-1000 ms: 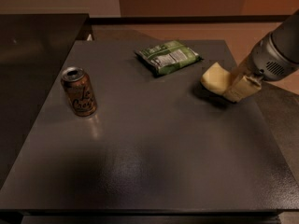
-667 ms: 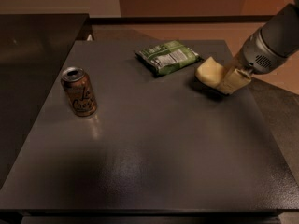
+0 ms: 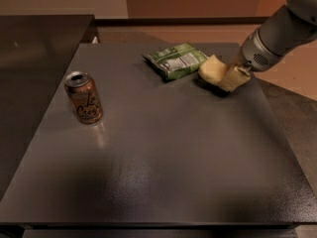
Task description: Move sponge near green jalapeno chip bag
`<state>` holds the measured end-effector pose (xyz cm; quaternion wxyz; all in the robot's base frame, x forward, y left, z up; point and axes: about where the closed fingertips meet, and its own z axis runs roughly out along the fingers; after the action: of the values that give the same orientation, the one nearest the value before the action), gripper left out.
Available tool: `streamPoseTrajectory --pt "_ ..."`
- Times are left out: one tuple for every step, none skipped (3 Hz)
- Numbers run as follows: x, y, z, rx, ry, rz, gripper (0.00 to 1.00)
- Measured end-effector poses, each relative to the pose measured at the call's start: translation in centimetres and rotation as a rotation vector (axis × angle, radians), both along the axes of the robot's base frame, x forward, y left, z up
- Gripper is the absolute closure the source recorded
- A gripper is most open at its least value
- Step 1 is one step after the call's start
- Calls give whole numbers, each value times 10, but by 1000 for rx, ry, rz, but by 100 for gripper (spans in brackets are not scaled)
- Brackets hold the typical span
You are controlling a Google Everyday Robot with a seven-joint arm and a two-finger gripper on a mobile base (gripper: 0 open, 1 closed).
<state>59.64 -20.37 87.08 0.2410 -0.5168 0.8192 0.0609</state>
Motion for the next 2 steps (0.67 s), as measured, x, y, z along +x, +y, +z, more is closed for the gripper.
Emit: streamPoseTrajectory --pt "19 13 -7 3 -20 1 83" --pt "27 28 -12 1 -37 19 59"
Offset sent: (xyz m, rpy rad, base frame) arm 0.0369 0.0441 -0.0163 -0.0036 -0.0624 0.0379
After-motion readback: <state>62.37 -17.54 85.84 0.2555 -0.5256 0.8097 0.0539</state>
